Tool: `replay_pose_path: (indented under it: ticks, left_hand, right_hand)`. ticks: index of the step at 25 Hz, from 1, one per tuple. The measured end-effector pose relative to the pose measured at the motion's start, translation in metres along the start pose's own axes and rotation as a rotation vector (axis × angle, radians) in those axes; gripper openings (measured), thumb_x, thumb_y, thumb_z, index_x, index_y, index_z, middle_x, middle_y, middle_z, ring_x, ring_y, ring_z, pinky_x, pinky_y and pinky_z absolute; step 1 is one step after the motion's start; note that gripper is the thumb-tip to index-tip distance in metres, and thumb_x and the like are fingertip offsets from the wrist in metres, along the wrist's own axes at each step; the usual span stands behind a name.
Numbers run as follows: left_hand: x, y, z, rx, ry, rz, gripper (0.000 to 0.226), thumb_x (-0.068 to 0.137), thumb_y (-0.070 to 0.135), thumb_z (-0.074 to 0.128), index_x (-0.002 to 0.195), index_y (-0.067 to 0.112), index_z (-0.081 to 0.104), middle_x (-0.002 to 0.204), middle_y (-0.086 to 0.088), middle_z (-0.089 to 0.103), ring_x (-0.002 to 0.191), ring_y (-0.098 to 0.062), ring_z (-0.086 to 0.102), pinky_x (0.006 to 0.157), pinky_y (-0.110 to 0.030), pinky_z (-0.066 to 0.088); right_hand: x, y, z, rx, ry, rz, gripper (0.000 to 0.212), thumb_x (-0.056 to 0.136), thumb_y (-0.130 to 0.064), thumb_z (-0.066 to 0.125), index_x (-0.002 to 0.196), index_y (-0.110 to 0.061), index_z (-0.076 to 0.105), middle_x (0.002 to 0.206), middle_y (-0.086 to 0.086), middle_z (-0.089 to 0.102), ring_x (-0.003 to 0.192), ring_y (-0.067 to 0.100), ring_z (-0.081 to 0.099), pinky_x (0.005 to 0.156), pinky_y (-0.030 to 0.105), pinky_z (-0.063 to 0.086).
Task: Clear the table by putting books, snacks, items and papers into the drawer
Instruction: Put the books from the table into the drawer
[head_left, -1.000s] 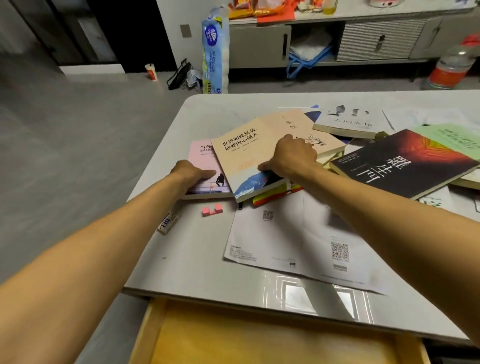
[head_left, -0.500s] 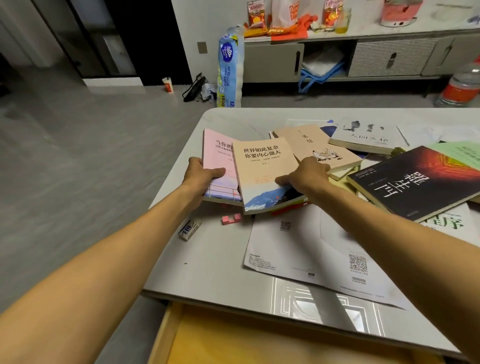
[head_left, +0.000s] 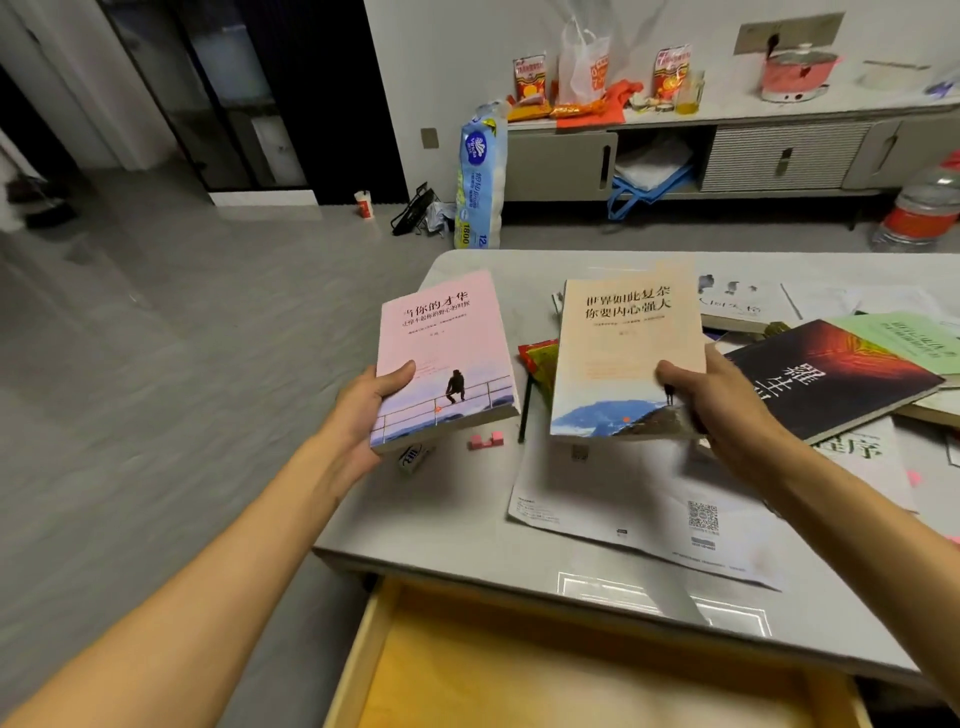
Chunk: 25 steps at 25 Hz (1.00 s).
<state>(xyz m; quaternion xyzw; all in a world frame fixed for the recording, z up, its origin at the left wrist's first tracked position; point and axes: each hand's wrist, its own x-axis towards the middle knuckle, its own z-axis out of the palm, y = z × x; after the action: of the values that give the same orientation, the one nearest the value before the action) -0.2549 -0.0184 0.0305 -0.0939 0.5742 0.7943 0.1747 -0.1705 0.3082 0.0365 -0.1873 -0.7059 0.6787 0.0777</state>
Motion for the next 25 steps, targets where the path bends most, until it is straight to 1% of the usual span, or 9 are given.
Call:
replay_pose_path:
  ticks: [3, 6, 8, 12, 15, 17, 19, 22, 25]
  left_hand:
    - [-0.032, -0.011, 0.022, 0.016, -0.084, -0.055, 0.037, 0.094, 0.016, 0.057, 0.13, 0.01, 0.055, 0.116, -0.013, 0.071, 0.082, -0.026, 0.074, 0.06, -0.034, 0.06]
    - [-0.057, -0.037, 0.054, 0.163, -0.052, -0.068, 0.039, 0.094, 0.022, 0.06, 0.131, 0.013, 0.053, 0.116, -0.009, 0.072, 0.1, -0.029, 0.071, 0.082, -0.041, 0.057]
    - [-0.067, -0.048, 0.071, 0.19, -0.02, -0.08, 0.037, 0.095, 0.024, 0.06, 0.13, 0.014, 0.051, 0.115, -0.007, 0.072, 0.101, -0.029, 0.07, 0.086, -0.044, 0.056]
    - [-0.074, -0.061, 0.095, 0.079, -0.065, -0.132, 0.04, 0.094, 0.019, 0.063, 0.13, 0.016, 0.047, 0.118, -0.009, 0.071, 0.104, -0.029, 0.07, 0.088, -0.048, 0.057]
    - [-0.073, -0.075, 0.105, 0.128, -0.101, -0.047, 0.049, 0.093, 0.018, 0.063, 0.138, 0.022, 0.046, 0.124, -0.003, 0.069, 0.111, -0.026, 0.067, 0.095, -0.047, 0.054]
    - [-0.072, -0.081, 0.105, 0.166, -0.151, 0.0, 0.052, 0.092, 0.02, 0.064, 0.14, 0.029, 0.047, 0.13, 0.001, 0.065, 0.117, -0.024, 0.064, 0.102, -0.049, 0.048]
    - [-0.072, -0.088, 0.104, 0.199, -0.205, 0.046, 0.049, 0.091, 0.022, 0.066, 0.134, 0.039, 0.051, 0.137, 0.004, 0.06, 0.123, -0.025, 0.06, 0.106, -0.053, 0.044]
    - [-0.081, -0.093, 0.107, 0.188, -0.129, 0.074, 0.035, 0.096, 0.019, 0.059, 0.121, 0.043, 0.055, 0.128, 0.004, 0.067, 0.116, -0.026, 0.065, 0.101, -0.053, 0.048]
    - [-0.091, -0.094, 0.104, 0.228, -0.094, 0.12, 0.04, 0.098, 0.018, 0.054, 0.135, 0.033, 0.05, 0.126, 0.003, 0.068, 0.113, -0.024, 0.066, 0.1, -0.052, 0.049]
  right_hand:
    - [-0.035, 0.006, 0.003, -0.023, -0.071, 0.013, 0.026, 0.099, -0.013, 0.052, 0.125, -0.013, 0.056, 0.115, 0.001, 0.07, 0.102, 0.015, 0.066, 0.083, 0.029, 0.05]
    - [-0.061, 0.011, 0.009, -0.005, -0.121, 0.025, 0.024, 0.103, -0.024, 0.047, 0.122, -0.015, 0.057, 0.113, 0.005, 0.072, 0.103, 0.023, 0.069, 0.09, 0.039, 0.054]
    - [-0.071, 0.012, 0.006, 0.02, -0.124, 0.027, 0.028, 0.103, -0.031, 0.045, 0.126, -0.017, 0.056, 0.114, 0.005, 0.072, 0.106, 0.026, 0.068, 0.093, 0.043, 0.054]
    - [-0.094, 0.012, 0.0, 0.026, -0.163, 0.009, 0.037, 0.106, -0.036, 0.035, 0.133, -0.017, 0.051, 0.12, -0.007, 0.066, 0.11, 0.007, 0.061, 0.081, 0.02, 0.047]
    - [-0.101, 0.01, -0.003, -0.001, -0.205, 0.014, 0.035, 0.105, -0.044, 0.027, 0.128, -0.029, 0.05, 0.116, -0.025, 0.061, 0.109, -0.004, 0.056, 0.086, 0.019, 0.04]
    - [-0.102, 0.005, -0.007, 0.021, -0.276, 0.068, 0.036, 0.103, -0.05, 0.026, 0.129, -0.039, 0.047, 0.11, -0.033, 0.057, 0.098, -0.007, 0.057, 0.089, 0.021, 0.038]
    - [-0.099, 0.003, -0.009, 0.043, -0.362, 0.109, 0.032, 0.101, -0.047, 0.041, 0.122, -0.03, 0.056, 0.112, -0.02, 0.069, 0.092, 0.0, 0.069, 0.085, 0.023, 0.05]
    - [-0.099, 0.01, -0.001, 0.007, -0.325, 0.116, 0.024, 0.099, -0.028, 0.055, 0.12, -0.018, 0.055, 0.113, 0.002, 0.074, 0.089, 0.015, 0.075, 0.084, 0.033, 0.058]
    - [-0.106, 0.028, 0.012, -0.013, -0.249, 0.124, 0.032, 0.097, -0.035, 0.056, 0.123, -0.015, 0.054, 0.109, 0.002, 0.075, 0.09, 0.02, 0.075, 0.089, 0.045, 0.058]
